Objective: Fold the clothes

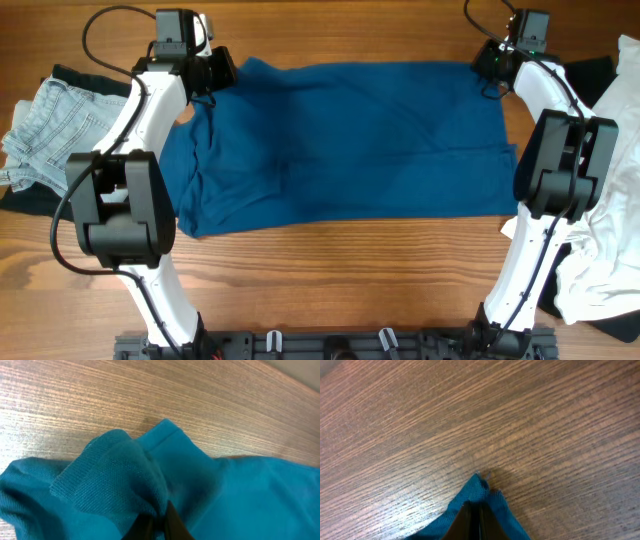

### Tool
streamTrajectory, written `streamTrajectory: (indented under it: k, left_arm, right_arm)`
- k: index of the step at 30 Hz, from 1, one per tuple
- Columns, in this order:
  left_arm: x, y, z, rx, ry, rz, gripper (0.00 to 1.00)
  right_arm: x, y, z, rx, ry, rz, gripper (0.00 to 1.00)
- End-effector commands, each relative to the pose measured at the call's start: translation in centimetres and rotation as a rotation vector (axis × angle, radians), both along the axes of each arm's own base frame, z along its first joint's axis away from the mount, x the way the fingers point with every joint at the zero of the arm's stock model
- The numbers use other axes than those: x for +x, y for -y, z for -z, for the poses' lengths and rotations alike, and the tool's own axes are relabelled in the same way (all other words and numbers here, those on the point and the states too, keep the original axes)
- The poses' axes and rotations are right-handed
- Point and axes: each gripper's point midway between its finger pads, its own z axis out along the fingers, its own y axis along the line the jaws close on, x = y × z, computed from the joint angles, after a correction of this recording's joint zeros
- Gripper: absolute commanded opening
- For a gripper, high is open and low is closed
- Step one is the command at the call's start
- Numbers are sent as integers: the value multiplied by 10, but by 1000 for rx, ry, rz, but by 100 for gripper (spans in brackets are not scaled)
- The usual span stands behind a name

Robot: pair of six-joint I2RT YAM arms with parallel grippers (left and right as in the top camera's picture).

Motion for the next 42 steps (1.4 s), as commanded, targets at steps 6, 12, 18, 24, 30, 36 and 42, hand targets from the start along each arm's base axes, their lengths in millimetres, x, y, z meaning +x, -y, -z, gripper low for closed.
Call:
streamTrajectory:
  k: [6,12,18,24,30,36,42]
  left_arm:
    - [2,-15,-50,19,97,-34,4]
    - [-43,-19,-110,18,90,-45,4]
    - [-109,-18,-115,20,-94,-43,4]
    - [-164,-19,-91,28,-345,-42,4]
    - [-198,-34,-78,118,-487,-72,4]
    - [-216,-32,-56,113,-570,-65,4]
    - [-229,-32,-41,115,-626,-62,4]
  right_arm:
    - [-31,10,-19,1,-99,57,4]
    - [-77,17,-74,-45,-193,95,4]
    - [-123,24,-102,-130,-316,84,4]
    - [-183,36,-99,-225,-563,107,4]
    - [-217,35,-99,-262,-721,-8,4]
    - [-230,31,-99,-248,-777,-36,4]
    - [-240,28,-99,-232,-817,-47,5]
